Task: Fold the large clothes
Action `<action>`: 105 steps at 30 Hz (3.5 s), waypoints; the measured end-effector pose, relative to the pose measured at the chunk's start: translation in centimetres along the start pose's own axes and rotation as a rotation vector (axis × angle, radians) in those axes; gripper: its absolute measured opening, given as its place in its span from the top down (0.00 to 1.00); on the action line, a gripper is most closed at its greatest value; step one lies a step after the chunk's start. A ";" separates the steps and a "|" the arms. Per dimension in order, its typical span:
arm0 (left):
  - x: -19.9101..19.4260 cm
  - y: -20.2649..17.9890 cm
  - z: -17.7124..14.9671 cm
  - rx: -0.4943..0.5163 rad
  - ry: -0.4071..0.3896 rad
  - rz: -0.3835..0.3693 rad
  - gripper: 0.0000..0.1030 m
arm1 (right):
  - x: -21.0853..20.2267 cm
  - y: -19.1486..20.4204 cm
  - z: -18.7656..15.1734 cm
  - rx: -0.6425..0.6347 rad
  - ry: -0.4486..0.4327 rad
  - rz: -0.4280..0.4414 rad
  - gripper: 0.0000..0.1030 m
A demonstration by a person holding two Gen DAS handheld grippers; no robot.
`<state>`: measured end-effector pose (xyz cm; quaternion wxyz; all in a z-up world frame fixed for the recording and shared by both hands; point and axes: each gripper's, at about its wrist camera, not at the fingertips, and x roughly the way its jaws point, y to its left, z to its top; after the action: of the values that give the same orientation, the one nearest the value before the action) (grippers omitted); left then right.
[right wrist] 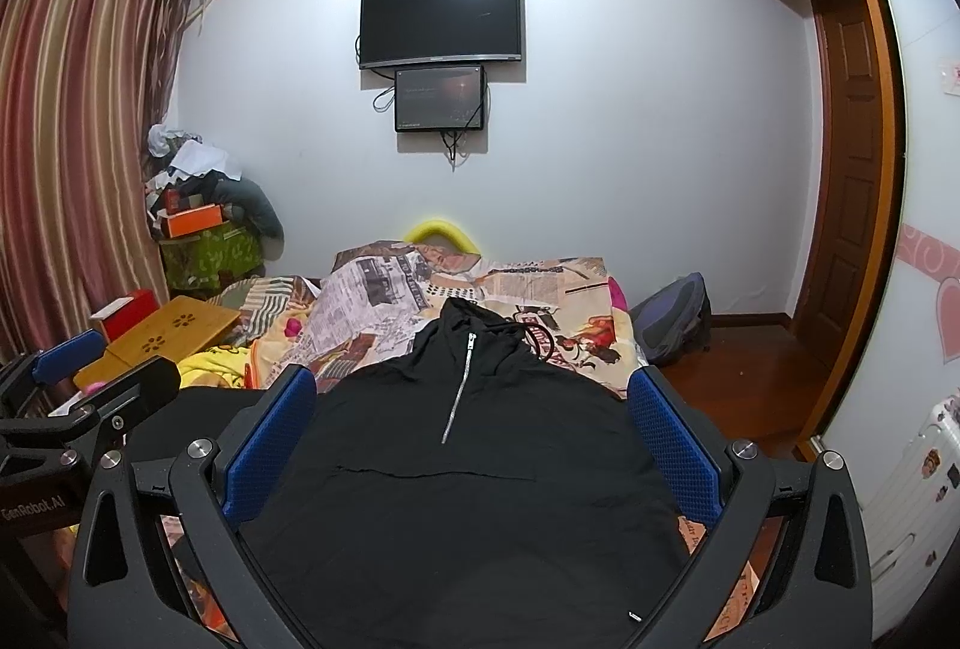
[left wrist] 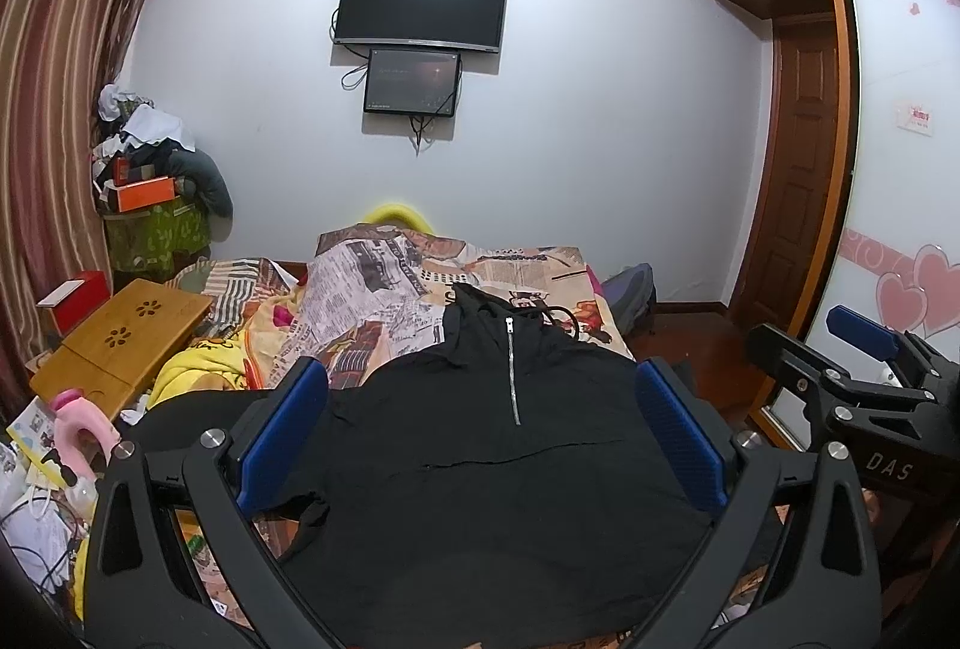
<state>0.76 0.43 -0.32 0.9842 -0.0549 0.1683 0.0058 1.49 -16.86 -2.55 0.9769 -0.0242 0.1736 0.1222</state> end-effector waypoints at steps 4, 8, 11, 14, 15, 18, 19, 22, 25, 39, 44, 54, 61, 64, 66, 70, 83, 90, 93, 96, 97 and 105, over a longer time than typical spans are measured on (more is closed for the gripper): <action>0.1 0.2 -0.1 -0.001 0.003 0.001 0.00 | 0.0 0.1 -0.1 0.000 0.003 0.001 0.00; 0.1 0.3 -0.1 -0.004 0.003 0.001 0.00 | -0.1 0.2 -0.3 -0.002 0.003 0.001 0.00; 0.1 0.4 -0.1 -0.005 0.005 0.001 0.00 | -0.1 0.3 -0.3 -0.002 0.005 0.002 0.00; 0.1 0.3 -0.1 -0.006 0.005 0.001 0.00 | 0.0 0.2 -0.1 -0.002 0.006 0.001 0.00; 0.1 0.3 -0.1 -0.006 0.005 0.002 0.00 | 0.0 0.2 -0.2 -0.003 0.007 0.001 0.00; 0.1 0.3 -0.1 -0.007 0.007 0.001 0.00 | 0.1 0.4 -0.4 -0.004 0.008 0.002 0.00; 0.1 0.4 -0.1 -0.008 0.007 0.000 0.00 | 0.1 0.4 -0.3 -0.004 0.009 0.002 0.00; 0.2 0.4 -0.1 -0.008 0.007 0.001 0.00 | 0.2 0.4 -0.3 -0.004 0.009 0.002 0.00; 0.1 0.4 -0.1 -0.008 0.008 0.001 0.00 | 0.0 0.5 -0.4 -0.006 0.009 0.002 0.00; 0.3 0.8 -0.2 -0.014 0.011 0.000 0.00 | 0.0 0.8 -0.5 -0.013 0.014 0.000 0.00; 0.4 0.8 -0.3 -0.013 0.013 0.001 0.00 | 0.2 0.8 -0.5 -0.011 0.020 0.002 0.00; 1.0 1.9 -0.3 -0.023 0.004 0.040 0.00 | 1.0 1.0 -0.3 -0.015 0.039 0.002 0.00; 2.3 5.2 0.2 -0.052 -0.009 0.130 0.00 | 2.3 1.6 -0.2 -0.030 0.072 -0.002 0.00; 3.5 7.8 0.1 -0.083 0.007 0.217 0.00 | 3.2 1.8 -0.3 -0.036 0.094 -0.002 0.00; 4.4 10.4 -0.3 -0.125 0.032 0.266 0.00 | 3.8 1.9 -0.5 -0.039 0.112 -0.005 0.00; 6.1 14.9 -1.4 -0.192 0.077 0.355 0.00 | 5.3 2.0 -1.1 -0.056 0.148 -0.018 0.00; 12.2 28.1 -9.9 -0.395 0.380 0.476 0.00 | 12.4 2.5 -3.3 -0.100 0.307 -0.023 0.00; 14.6 33.8 -15.2 -0.601 0.518 0.424 0.15 | 16.1 3.5 -4.1 -0.165 0.377 -0.005 0.00; 14.9 36.2 -17.2 -0.758 0.534 0.369 0.23 | 17.6 3.6 -4.3 -0.157 0.415 0.025 0.00; 15.3 38.1 -18.7 -0.880 0.541 0.314 0.33 | 19.1 4.0 -4.5 -0.164 0.446 0.027 0.00; 15.4 38.6 -19.1 -0.906 0.542 0.309 0.34 | 19.6 4.1 -4.5 -0.168 0.454 0.027 0.00; 16.4 41.5 -22.1 -1.058 0.549 0.291 0.48 | 21.1 4.8 -5.5 -0.194 0.511 0.040 0.00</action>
<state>7.63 39.12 -30.88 0.7333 -0.5119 0.3959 0.2087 17.68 -7.88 -14.96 0.8919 -0.1441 0.4024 0.1476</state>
